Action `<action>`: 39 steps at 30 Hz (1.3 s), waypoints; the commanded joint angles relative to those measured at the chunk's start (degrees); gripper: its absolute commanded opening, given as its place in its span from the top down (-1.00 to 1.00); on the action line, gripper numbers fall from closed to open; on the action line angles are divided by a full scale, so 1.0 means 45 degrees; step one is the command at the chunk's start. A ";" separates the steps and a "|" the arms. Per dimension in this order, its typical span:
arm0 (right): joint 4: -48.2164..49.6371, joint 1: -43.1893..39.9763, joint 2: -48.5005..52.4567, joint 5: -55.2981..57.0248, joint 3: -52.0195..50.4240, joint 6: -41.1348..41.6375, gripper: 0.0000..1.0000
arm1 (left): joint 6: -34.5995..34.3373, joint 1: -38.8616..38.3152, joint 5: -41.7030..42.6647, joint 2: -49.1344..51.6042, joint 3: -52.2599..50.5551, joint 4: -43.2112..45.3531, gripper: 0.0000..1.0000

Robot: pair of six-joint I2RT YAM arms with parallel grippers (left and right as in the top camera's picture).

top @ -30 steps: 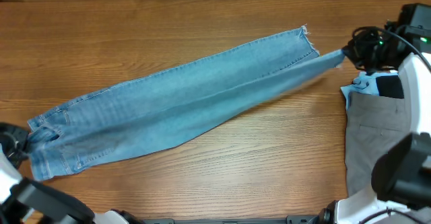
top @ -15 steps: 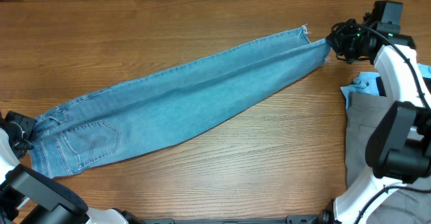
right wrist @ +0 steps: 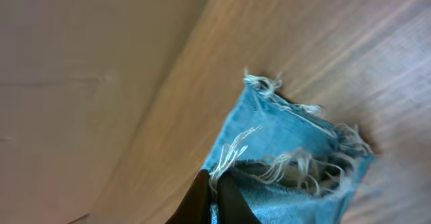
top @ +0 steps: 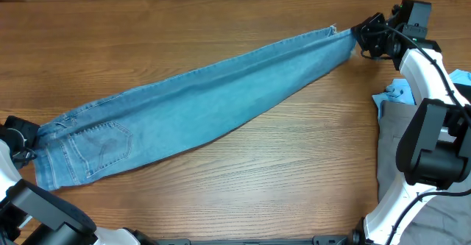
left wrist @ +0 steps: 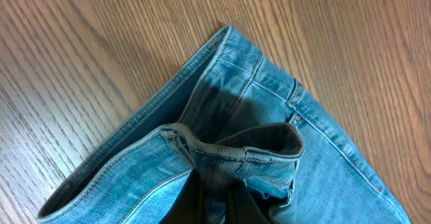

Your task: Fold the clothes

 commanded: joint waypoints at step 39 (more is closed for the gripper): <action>-0.0743 0.0413 0.0709 -0.0427 0.0374 -0.2735 -0.79 | 0.0185 -0.0010 0.0194 0.0053 0.0316 0.0121 -0.54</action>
